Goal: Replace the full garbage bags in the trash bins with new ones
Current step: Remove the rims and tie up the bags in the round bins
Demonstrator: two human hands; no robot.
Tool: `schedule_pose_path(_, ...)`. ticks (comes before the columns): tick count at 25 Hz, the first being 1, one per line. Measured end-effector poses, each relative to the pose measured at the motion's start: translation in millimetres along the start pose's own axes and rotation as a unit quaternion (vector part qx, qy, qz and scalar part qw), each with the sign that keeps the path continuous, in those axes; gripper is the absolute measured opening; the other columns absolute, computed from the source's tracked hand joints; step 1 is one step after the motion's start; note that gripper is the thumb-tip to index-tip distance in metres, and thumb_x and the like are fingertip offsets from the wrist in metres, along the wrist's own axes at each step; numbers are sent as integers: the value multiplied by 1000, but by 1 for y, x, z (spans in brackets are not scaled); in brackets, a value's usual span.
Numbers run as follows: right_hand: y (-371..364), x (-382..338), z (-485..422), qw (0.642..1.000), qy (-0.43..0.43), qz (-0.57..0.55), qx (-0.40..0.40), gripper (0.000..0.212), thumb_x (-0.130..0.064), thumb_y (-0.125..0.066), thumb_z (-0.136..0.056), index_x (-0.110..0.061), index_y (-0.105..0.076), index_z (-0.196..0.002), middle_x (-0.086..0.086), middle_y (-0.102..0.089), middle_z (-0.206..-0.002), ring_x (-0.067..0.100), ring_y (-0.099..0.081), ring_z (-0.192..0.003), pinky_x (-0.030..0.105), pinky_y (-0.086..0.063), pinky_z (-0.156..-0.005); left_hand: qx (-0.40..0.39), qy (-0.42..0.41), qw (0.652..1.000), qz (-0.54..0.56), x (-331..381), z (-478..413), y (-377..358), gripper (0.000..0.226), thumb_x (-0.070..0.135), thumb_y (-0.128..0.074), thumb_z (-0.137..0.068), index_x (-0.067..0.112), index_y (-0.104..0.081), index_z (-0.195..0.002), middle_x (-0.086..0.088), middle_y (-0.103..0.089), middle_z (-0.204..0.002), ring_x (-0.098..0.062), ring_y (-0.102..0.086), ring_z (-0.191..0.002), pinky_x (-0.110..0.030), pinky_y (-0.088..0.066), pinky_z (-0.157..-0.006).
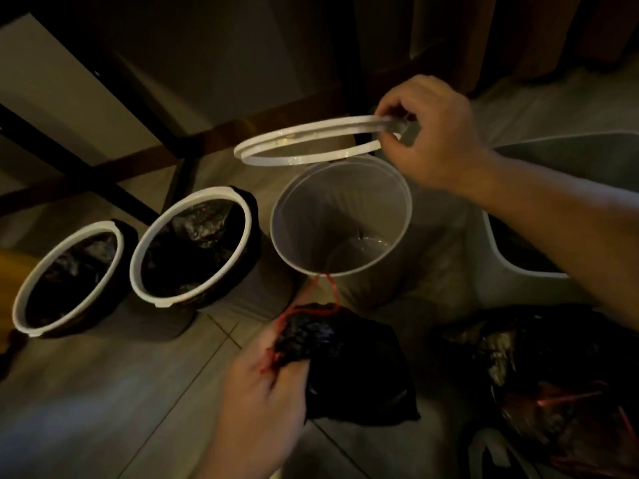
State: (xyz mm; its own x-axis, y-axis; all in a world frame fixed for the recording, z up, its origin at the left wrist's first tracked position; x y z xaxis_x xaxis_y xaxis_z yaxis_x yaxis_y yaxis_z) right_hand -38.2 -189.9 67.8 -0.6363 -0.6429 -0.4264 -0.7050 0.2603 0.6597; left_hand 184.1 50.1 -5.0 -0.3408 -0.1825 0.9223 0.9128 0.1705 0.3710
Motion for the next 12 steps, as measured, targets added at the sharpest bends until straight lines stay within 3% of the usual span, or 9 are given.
schedule_pose_path(2, -3, -1, 2, 1000, -2, -3, -5, 25, -21, -66, -96, -3, -67, -114, 16, -65, -111, 28, -59, -100, 32, -46, -83, -63, -3, 997, -49, -11, 2, -25, 19, 20, -64, -93, 29, -79, -99, 7, -75, -77, -1, -69, -71, -19, -52, -59)
schedule_pose_path(4, -5, -1, 3, 1000, -2, -1, -9, 26, -23, -65, -97, -3, -66, -114, 16, -65, -111, 28, -59, -101, 35, -48, -85, -73, 3, 993, -98, -31, -2, -36, 6, 26, -64, -89, 25, -70, -87, -1, -66, -70, -11, -63, -63, -38, -50, -56)
schedule_pose_path(5, -6, 0, 4, 1000, -3, 3, -10, 26, -23, -65, -97, -3, -66, -114, 17, -65, -112, 29, -59, -102, 36, -49, -85, -66, 5, 989, -134, -39, -6, -38, 4, 30, -63, -84, 28, -64, -88, 0, -64, -71, -13, -61, -62, -41, -49, -57)
schedule_pose_path(8, -8, 2, 5, 1000, -3, 5, -2, 26, -21, -66, -97, -1, -67, -113, 18, -65, -110, 31, -60, -101, 35, -48, -84, -75, -31, 955, -284, -56, -15, -56, 35, 35, -59, -82, 45, -52, -114, 18, -66, -91, -3, -63, -80, -28, -48, -65)
schedule_pose_path(12, -7, -7, 5, 1000, 15, 2, 13, 29, -23, -68, -93, -3, -68, -113, 16, -67, -108, 33, -60, -101, 37, -43, -85, -140, -47, 917, -371, -88, -23, -95, 47, 29, -58, -91, 47, -46, -133, 15, -53, -130, -13, -59, -114, -29, -50, -87)
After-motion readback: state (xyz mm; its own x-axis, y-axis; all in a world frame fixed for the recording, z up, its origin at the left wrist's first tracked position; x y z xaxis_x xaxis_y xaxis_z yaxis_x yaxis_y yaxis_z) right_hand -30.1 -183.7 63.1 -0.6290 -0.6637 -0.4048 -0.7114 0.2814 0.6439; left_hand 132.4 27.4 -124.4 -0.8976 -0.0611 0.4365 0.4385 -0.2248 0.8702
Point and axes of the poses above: each hand's wrist, its own z-axis away from the middle knuckle, its own y-axis out of the back of the hand, x = y × z, the point moved 8 cm from there along -z, towards the middle knuckle
